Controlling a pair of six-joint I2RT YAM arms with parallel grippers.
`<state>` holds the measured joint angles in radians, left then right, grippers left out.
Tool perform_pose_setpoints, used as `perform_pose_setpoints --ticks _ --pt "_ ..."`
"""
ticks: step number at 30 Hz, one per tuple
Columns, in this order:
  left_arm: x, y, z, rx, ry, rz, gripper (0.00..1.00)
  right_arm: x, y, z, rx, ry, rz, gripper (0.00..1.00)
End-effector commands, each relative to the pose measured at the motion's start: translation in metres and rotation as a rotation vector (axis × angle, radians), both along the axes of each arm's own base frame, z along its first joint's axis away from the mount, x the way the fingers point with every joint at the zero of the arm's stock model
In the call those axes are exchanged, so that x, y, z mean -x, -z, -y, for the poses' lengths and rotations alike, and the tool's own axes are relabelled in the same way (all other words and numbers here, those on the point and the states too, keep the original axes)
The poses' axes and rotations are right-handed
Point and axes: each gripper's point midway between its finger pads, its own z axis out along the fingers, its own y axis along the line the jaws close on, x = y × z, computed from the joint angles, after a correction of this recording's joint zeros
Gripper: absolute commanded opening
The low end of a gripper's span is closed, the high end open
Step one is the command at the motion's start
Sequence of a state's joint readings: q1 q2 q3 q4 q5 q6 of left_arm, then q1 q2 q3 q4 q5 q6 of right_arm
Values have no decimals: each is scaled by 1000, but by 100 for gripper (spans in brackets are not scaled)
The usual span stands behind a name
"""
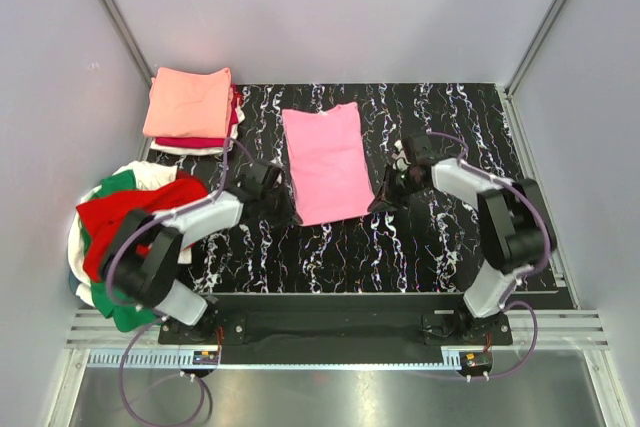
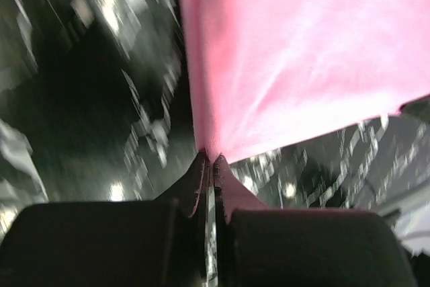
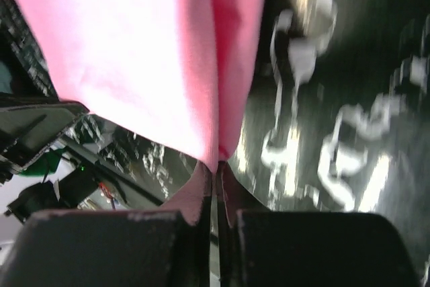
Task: Fold and stack the t-shirts
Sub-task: Fold the tshirt
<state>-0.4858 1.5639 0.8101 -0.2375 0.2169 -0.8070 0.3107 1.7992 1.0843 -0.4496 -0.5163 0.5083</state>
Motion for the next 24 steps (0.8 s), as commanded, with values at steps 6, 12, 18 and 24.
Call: perform_pose_setpoints --ticks 6,12,18,24 --pt "80 -78 9 64 57 82 0 88 -75 12 -47 -4 62 0" --pt "113 -123 -6 133 29 124 0 130 -116 24 -85 58 104 0" --pt "105 -157 -10 141 26 185 0 114 -152 27 -73 93 190 0" --pt "67 -167 -1 105 50 197 0 65 -168 26 19 91 259 0"
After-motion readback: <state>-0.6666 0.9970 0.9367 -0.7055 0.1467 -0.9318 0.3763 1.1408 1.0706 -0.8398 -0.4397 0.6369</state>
